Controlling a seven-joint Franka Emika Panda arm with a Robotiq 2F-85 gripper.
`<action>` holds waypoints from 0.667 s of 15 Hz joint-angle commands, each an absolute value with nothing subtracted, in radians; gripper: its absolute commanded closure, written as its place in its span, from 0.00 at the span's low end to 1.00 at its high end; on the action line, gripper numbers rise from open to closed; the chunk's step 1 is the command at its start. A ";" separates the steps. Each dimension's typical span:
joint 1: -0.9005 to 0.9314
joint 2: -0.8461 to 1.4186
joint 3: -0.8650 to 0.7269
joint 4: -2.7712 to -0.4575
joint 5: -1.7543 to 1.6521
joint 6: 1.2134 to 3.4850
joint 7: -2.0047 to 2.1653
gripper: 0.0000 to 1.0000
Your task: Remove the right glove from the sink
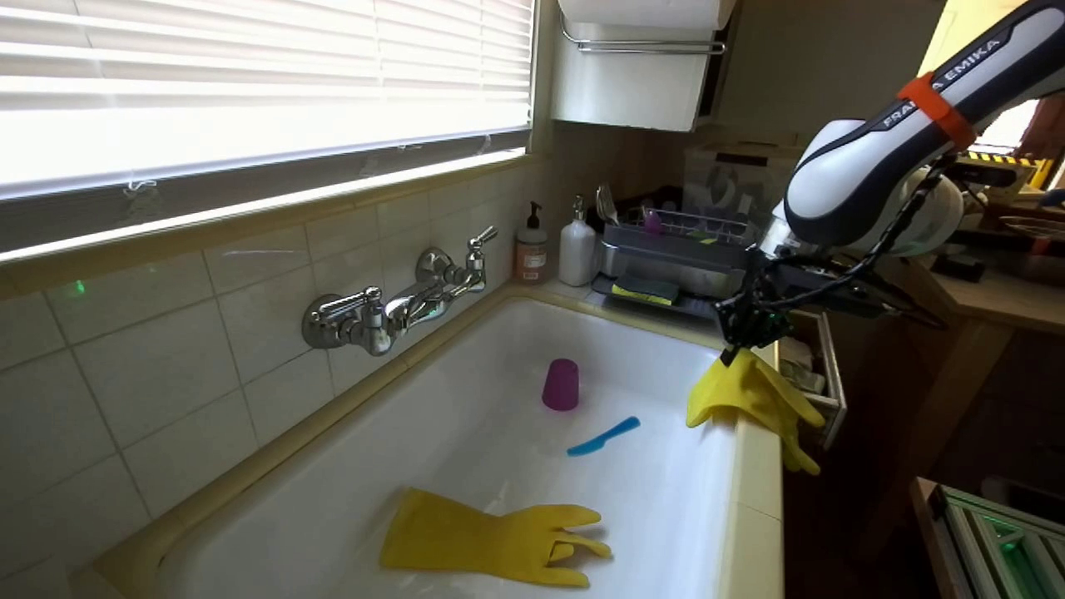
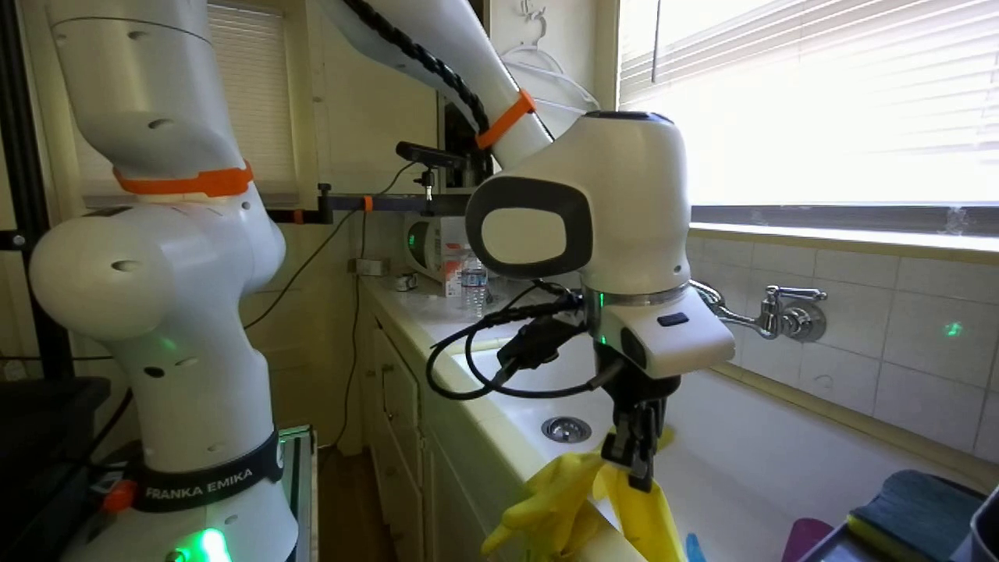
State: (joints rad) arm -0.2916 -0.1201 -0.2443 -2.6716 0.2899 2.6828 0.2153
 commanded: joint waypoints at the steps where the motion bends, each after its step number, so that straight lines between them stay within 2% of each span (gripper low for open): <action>1: -0.272 -0.082 -0.262 -2.668 0.337 2.691 0.167 1.00; 10: -0.280 -0.016 -0.275 -2.617 0.446 2.696 0.206 1.00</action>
State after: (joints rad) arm -0.2872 -0.0573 -0.2625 -2.6447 0.3881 2.6833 0.1976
